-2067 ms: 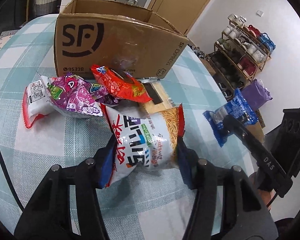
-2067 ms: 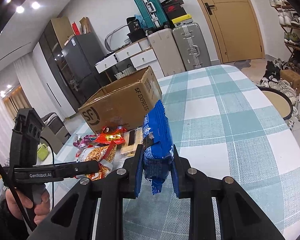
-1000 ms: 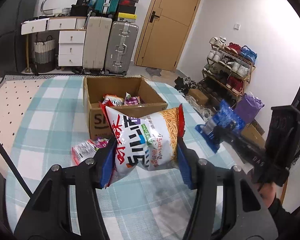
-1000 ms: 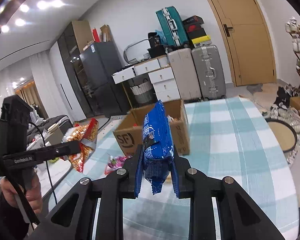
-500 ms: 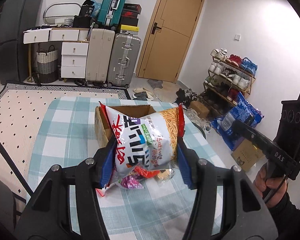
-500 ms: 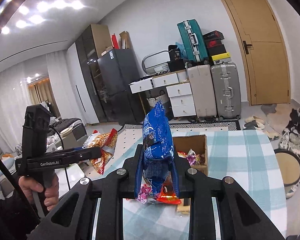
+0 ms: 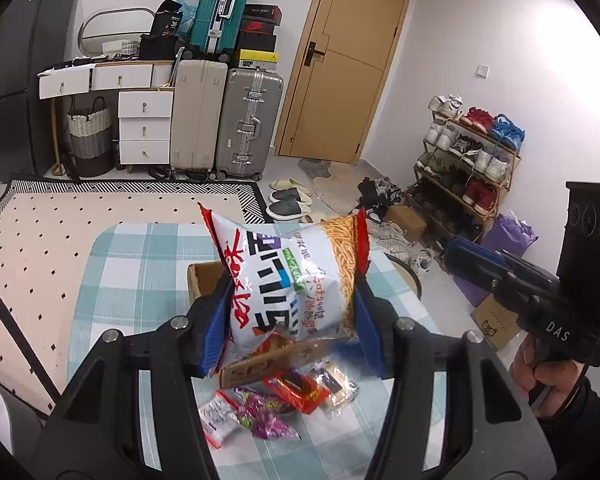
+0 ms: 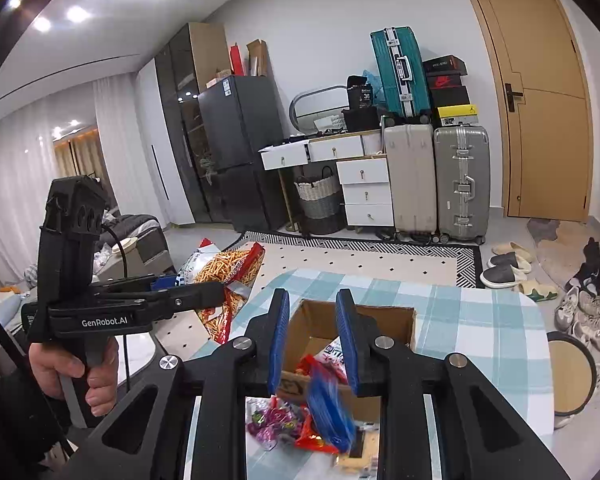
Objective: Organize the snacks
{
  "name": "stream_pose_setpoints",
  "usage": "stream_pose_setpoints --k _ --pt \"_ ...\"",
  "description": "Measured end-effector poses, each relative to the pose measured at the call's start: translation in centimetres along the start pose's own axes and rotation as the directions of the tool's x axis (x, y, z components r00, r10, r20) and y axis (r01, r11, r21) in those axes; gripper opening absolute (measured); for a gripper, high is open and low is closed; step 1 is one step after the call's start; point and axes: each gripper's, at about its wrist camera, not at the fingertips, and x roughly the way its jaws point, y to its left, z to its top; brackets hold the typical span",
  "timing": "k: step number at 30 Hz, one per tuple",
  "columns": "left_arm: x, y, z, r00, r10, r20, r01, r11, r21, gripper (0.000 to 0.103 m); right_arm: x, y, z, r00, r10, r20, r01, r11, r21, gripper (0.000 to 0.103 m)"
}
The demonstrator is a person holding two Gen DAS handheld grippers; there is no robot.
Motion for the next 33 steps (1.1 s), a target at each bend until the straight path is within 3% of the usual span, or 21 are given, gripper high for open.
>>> stream_pose_setpoints --k 6,9,13,19,22,24,26,33 --pt "5.6 -0.8 -0.5 0.999 0.004 -0.048 -0.005 1.000 -0.019 0.053 4.4 -1.6 -1.3 0.997 0.029 -0.078 -0.026 0.999 0.048 0.022" --pt "7.0 -0.4 -2.5 0.999 0.018 -0.046 -0.018 1.000 0.000 0.053 5.2 -2.8 -4.8 0.992 0.036 -0.120 -0.031 0.998 0.048 0.022" --pt "8.6 0.4 -6.2 0.996 -0.022 -0.088 0.019 0.999 -0.034 0.053 7.0 -4.9 -10.8 0.975 0.060 -0.214 -0.042 0.995 0.088 0.022" --pt "10.1 1.6 -10.0 0.993 -0.011 -0.114 0.007 0.999 -0.039 0.053 9.8 -8.4 -17.3 0.944 0.084 -0.320 -0.006 0.972 0.236 0.030" --pt "10.6 2.0 -10.9 0.992 -0.008 -0.126 0.002 0.999 -0.043 0.053 10.3 -8.8 -18.0 0.945 0.099 -0.313 -0.015 0.966 0.259 0.041" --pt "10.6 2.5 -11.5 0.992 -0.002 -0.128 -0.003 0.999 -0.039 0.053 10.6 -8.8 -17.9 0.947 0.114 -0.301 -0.031 0.963 0.269 0.058" --pt "10.6 2.9 -11.9 0.991 0.002 -0.132 -0.008 0.999 -0.039 0.053 11.1 -8.4 -17.9 0.944 0.112 -0.310 -0.033 0.968 0.249 0.064" --pt "10.8 3.6 -12.8 0.990 0.003 -0.141 -0.010 0.999 -0.049 0.053 13.5 -7.5 -17.9 0.922 0.086 -0.376 -0.001 0.975 0.222 0.067"
